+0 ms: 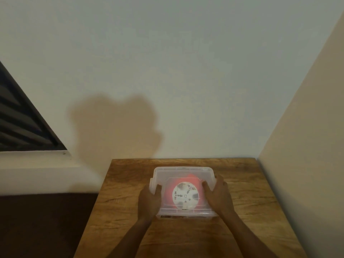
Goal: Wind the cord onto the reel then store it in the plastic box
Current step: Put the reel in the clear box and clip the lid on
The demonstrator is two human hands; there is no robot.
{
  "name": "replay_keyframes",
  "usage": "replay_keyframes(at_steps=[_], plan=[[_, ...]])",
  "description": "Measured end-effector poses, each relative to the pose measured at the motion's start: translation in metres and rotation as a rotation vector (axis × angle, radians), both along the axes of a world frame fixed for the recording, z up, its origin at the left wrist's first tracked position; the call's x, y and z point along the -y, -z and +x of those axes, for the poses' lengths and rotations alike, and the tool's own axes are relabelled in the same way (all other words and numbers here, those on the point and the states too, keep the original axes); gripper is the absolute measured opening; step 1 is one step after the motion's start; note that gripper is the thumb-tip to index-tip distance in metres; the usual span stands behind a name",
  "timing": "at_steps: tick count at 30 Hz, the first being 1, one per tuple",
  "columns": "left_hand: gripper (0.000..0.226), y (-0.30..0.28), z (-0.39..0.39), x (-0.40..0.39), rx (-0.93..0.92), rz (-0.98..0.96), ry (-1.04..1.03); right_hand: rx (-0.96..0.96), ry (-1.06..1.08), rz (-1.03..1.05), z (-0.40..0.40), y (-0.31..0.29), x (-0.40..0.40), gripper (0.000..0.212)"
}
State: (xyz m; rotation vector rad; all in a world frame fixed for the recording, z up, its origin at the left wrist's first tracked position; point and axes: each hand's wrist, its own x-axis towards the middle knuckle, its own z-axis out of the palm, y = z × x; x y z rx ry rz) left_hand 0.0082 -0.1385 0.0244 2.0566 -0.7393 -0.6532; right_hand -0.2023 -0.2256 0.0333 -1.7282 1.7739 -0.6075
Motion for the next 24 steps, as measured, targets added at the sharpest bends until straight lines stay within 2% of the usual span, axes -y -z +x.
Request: replay_keyframes(at_steps=[4,9,12,14,18,21,24], plan=[[0.036,0.006,0.003,-0.002,0.102,-0.025,0.026,-0.039,-0.05,-0.081,-0.001,0.006,-0.001,0.072],[0.025,0.011,0.009,0.001,0.153,0.014,0.12,-0.155,-0.078,-0.024,0.002,0.005,0.0,0.076],[0.022,0.013,0.012,0.002,0.086,0.035,0.171,-0.375,-0.112,-0.136,0.004,0.002,0.0,0.073],[0.023,0.013,0.014,0.003,-0.038,0.024,0.17,-0.513,-0.21,-0.231,0.018,-0.004,0.003,0.07],[0.028,0.016,0.017,-0.003,-0.272,-0.045,0.126,-0.481,-0.505,-0.302,0.082,-0.02,0.014,0.063],[0.036,0.027,0.012,-0.005,-0.23,-0.055,0.027,-0.493,-0.647,-0.31,0.134,-0.02,0.019,0.06],[0.035,0.026,0.007,-0.003,-0.182,-0.08,-0.007,-0.516,-0.679,-0.267,0.155,-0.005,0.018,0.059]])
